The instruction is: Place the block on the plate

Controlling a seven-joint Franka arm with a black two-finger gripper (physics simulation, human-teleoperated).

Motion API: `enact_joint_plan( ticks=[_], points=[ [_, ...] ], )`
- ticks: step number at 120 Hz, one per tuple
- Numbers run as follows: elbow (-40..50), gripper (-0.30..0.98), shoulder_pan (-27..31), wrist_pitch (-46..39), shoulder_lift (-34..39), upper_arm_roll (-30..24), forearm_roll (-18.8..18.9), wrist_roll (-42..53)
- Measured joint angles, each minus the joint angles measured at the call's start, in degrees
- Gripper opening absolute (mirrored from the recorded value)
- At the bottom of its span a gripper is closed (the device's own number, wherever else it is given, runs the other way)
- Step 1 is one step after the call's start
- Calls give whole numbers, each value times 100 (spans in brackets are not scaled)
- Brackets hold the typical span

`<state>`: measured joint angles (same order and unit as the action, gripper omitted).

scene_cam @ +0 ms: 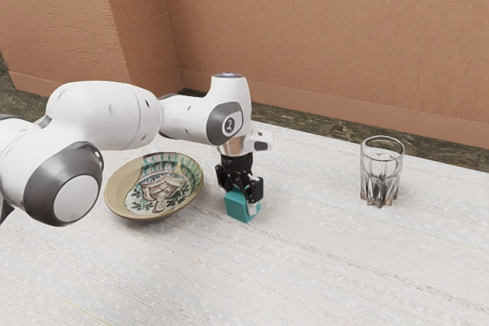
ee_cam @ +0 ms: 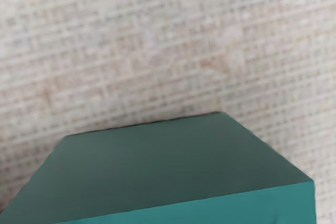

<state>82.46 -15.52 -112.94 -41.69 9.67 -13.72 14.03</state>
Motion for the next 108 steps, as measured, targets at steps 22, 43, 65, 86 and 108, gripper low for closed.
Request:
enact_joint_plan(
  ticks=[22, 43, 65, 86, 108],
  points=[
    [-7, 39, 1, -10, 298, 17, 35, -110],
    [70, 39, 5, 67, 871, 45, 97, -201],
    [311, 38, 59, 297, 1234, 476, 126, -242],
    [892, 38, 57, 468, 1666, 945, 126, -184],
    [1367, 38, 52, 534, 2012, 1327, 126, -50]
  ],
)
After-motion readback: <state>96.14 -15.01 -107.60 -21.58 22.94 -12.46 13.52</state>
